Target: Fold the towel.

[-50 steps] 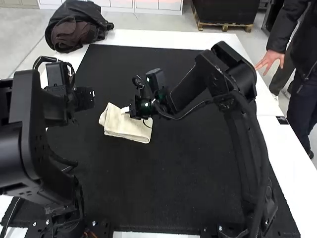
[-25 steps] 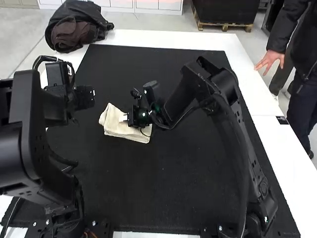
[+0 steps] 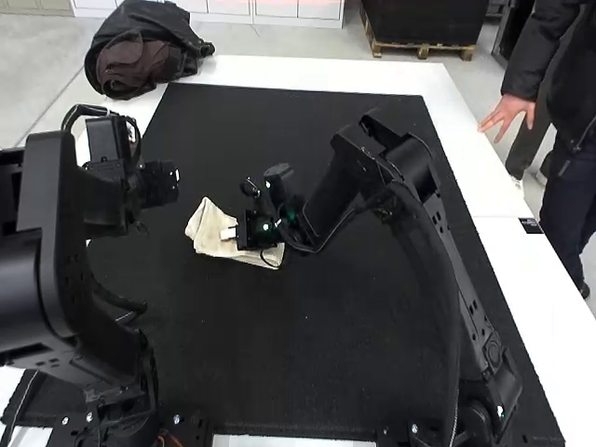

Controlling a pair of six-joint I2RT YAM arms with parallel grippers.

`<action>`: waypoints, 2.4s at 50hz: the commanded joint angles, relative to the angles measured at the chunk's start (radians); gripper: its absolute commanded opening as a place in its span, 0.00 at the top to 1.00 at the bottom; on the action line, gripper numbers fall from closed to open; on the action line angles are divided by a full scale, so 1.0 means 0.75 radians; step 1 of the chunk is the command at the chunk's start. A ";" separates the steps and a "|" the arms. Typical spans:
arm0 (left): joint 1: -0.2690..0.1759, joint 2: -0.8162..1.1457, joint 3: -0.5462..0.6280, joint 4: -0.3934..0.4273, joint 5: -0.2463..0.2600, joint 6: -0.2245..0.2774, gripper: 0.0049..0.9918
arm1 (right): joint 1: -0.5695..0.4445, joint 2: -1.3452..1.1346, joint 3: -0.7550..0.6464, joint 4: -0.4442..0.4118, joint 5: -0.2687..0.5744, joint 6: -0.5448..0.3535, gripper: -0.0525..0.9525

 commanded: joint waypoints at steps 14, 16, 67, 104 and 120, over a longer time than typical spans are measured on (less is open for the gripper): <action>-0.001 -0.020 0.241 -0.119 0.028 -0.002 0.02 | -0.134 -0.570 0.010 -0.248 -0.007 0.049 0.97; -0.003 -0.022 0.268 -0.141 0.030 -0.004 0.02 | -0.148 -0.630 0.005 -0.277 -0.009 0.049 0.97; -0.303 -0.900 0.495 -0.333 -0.032 -0.094 0.02 | -0.999 -2.618 -0.498 -0.445 0.044 0.057 0.53; -0.264 -1.579 -0.534 0.759 -0.097 0.368 0.02 | -1.023 -3.207 -1.492 -0.297 0.848 -0.577 0.03; -0.271 -1.579 -0.601 0.176 -0.077 0.206 0.02 | -1.027 -3.207 -1.756 -0.445 0.860 -0.667 0.03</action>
